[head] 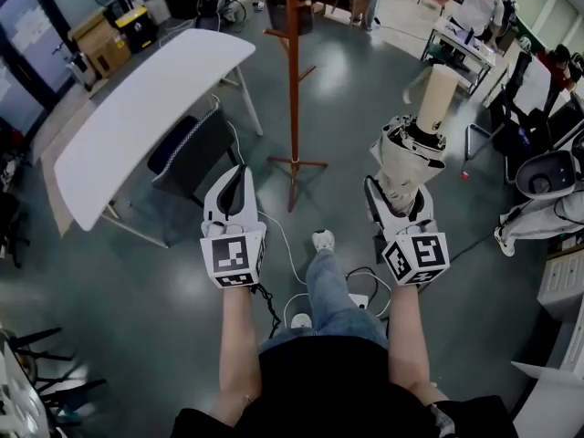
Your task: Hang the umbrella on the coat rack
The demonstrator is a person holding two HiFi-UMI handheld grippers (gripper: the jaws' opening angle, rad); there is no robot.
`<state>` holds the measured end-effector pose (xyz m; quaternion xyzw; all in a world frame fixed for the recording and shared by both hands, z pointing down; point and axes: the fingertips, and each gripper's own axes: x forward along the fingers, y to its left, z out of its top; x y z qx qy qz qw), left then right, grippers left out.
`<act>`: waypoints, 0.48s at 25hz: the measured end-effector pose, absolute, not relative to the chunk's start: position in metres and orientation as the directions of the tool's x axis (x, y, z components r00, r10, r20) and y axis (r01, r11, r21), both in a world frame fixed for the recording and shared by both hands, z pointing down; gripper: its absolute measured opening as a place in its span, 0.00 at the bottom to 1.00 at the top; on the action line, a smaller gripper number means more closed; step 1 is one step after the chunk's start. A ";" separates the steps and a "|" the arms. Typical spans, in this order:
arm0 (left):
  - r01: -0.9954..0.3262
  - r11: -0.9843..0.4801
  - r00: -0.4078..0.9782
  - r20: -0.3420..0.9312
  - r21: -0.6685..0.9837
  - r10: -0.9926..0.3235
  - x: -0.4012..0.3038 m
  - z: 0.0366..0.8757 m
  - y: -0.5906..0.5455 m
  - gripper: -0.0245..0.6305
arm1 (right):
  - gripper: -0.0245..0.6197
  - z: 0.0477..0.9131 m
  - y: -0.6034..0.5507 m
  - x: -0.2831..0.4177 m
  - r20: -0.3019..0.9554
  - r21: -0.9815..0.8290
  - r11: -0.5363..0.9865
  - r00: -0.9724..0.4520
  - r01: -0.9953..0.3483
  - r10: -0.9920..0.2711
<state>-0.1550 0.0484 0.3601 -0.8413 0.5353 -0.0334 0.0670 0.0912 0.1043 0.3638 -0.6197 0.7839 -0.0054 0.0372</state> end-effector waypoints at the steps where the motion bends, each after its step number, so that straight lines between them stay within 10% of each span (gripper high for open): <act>1: -0.899 -0.411 0.417 -0.012 -0.152 -0.909 -0.153 0.363 0.037 0.04 | 0.53 0.366 0.091 0.093 -0.051 -0.056 0.240 -0.238 -0.969 -0.970; 12: -0.933 -0.332 0.333 0.015 -0.136 -0.943 -0.122 0.388 -0.112 0.04 | 0.53 0.385 -0.081 0.093 -0.046 -0.062 0.460 -0.458 -0.886 -0.888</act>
